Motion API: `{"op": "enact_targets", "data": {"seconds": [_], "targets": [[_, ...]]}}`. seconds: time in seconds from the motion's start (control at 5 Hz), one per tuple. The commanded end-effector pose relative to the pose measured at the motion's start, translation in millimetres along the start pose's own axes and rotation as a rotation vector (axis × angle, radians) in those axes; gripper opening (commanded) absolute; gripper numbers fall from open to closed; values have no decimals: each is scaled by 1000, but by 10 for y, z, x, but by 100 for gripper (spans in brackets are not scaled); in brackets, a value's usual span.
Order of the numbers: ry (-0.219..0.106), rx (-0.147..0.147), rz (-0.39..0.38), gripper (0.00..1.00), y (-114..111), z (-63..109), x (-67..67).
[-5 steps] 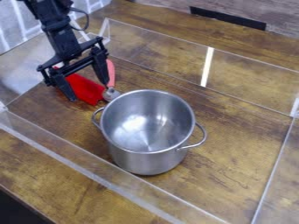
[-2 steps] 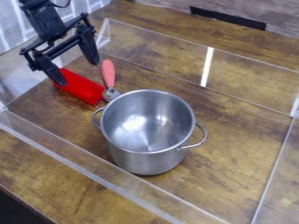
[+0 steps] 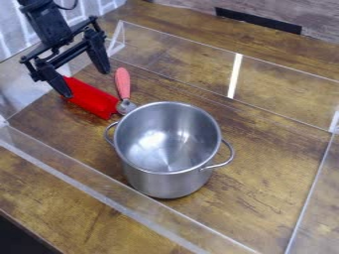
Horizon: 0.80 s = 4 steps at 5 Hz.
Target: Put the red object in the silver pot
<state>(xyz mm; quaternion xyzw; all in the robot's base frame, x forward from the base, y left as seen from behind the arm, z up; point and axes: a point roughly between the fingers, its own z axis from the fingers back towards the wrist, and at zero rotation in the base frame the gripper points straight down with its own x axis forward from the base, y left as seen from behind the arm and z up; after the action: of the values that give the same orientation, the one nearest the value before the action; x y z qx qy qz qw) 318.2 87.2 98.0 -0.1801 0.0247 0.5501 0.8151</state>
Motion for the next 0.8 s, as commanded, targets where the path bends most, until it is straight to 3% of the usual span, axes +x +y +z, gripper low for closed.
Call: {"op": "enact_targets", "data": {"seconds": [0.0,0.4,0.6], "targets": [[-55,-37,-5,100,-91,156,-33],[-58,-22,-20,100,67,-82,-189],[-61,-22,-12,0,98,-255,-151]]}}
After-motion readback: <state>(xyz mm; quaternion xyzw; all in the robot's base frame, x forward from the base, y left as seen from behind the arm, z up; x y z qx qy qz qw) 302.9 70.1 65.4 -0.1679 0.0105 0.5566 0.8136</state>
